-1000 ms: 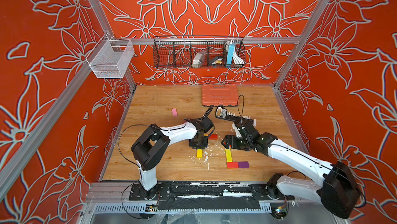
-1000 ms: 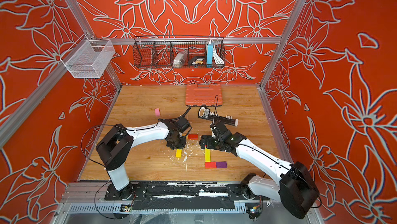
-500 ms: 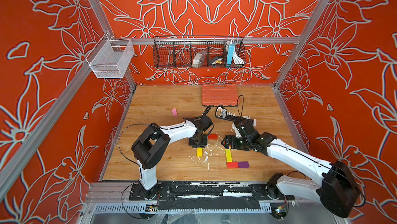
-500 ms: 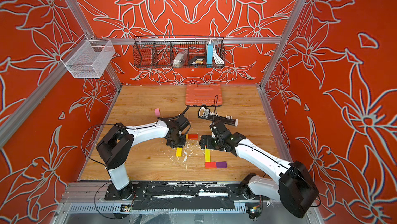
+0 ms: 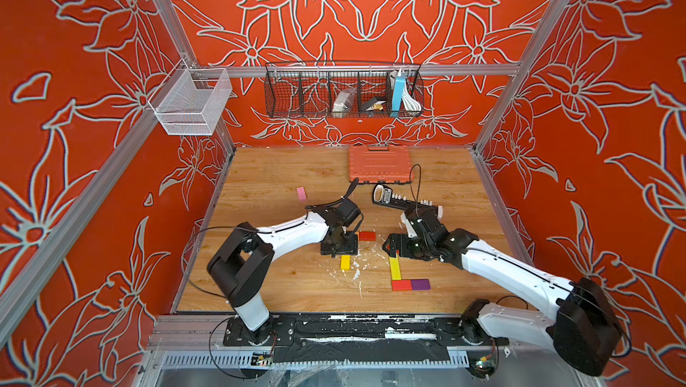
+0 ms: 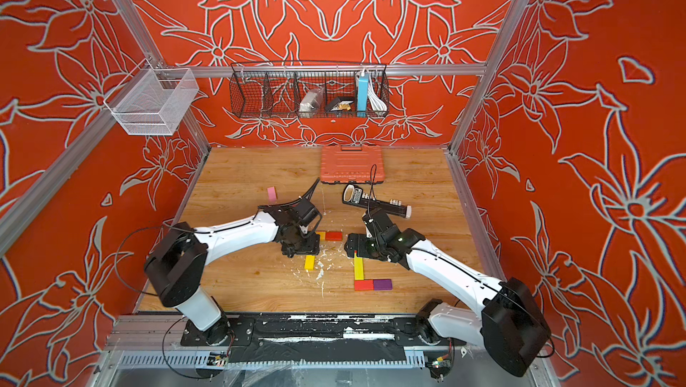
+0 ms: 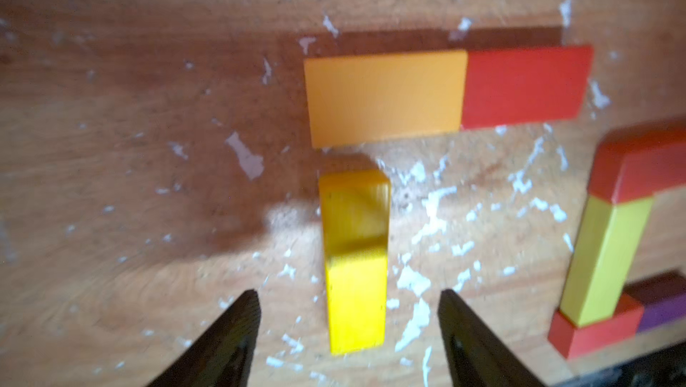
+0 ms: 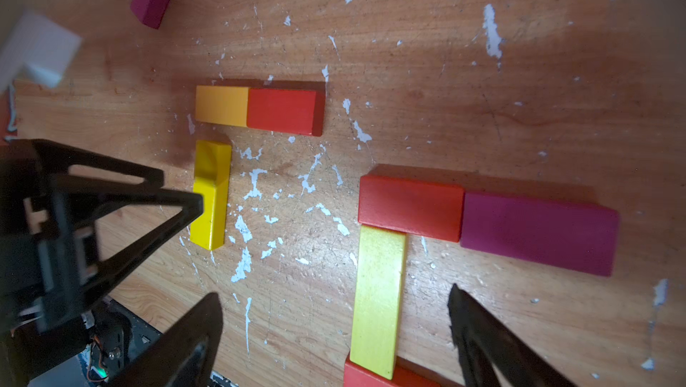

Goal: Assemble the letter c with building blocks
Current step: Assemble the building block at the center of the board.

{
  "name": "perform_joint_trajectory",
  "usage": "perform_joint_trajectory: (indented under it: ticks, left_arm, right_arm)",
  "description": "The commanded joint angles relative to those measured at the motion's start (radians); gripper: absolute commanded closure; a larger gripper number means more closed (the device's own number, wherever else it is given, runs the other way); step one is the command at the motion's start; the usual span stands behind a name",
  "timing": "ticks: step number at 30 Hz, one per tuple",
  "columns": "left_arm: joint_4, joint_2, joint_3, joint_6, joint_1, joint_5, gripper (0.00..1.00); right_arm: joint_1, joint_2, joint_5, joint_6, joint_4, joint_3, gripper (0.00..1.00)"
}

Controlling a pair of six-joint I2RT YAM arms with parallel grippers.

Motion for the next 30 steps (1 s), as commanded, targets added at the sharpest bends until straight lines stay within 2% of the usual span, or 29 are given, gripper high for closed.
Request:
perform_joint_trajectory:
  ticks: [1,2,3,8,12,20,25,30]
  left_arm:
    - [-0.012,-0.135,-0.062,-0.048,0.004,0.037,0.11]
    - [0.003,-0.178,-0.090,-0.073,0.005,0.054,0.04]
    - [0.020,-0.215,-0.117,-0.097,0.004,0.069,0.02]
    - [0.195,-0.395,-0.281,-0.297,0.000,0.167,0.02]
    - [0.394,-0.474,-0.422,-0.490,-0.019,0.200,0.02]
    - [0.674,-0.506,-0.576,-0.771,-0.083,0.102,0.02]
    - [0.764,-0.507,-0.634,-0.900,-0.107,0.029,0.02]
    - [0.773,-0.523,-0.656,-0.975,-0.124,-0.044,0.02]
  right_arm:
    - [0.007,0.001,0.019,0.002,-0.001,0.002,0.03]
    - [0.008,0.004,0.022,0.003,-0.002,0.003,0.03]
    - [0.009,0.006,0.024,0.004,-0.001,0.006,0.03]
    - [0.026,0.033,0.030,0.015,0.008,0.031,0.03]
    - [0.047,0.062,0.045,0.026,0.010,0.054,0.04]
    - [0.065,0.070,0.065,0.038,0.005,0.062,0.04]
    - [0.065,0.072,0.069,0.036,0.008,0.065,0.04]
    - [0.064,0.084,0.064,0.033,0.016,0.065,0.04]
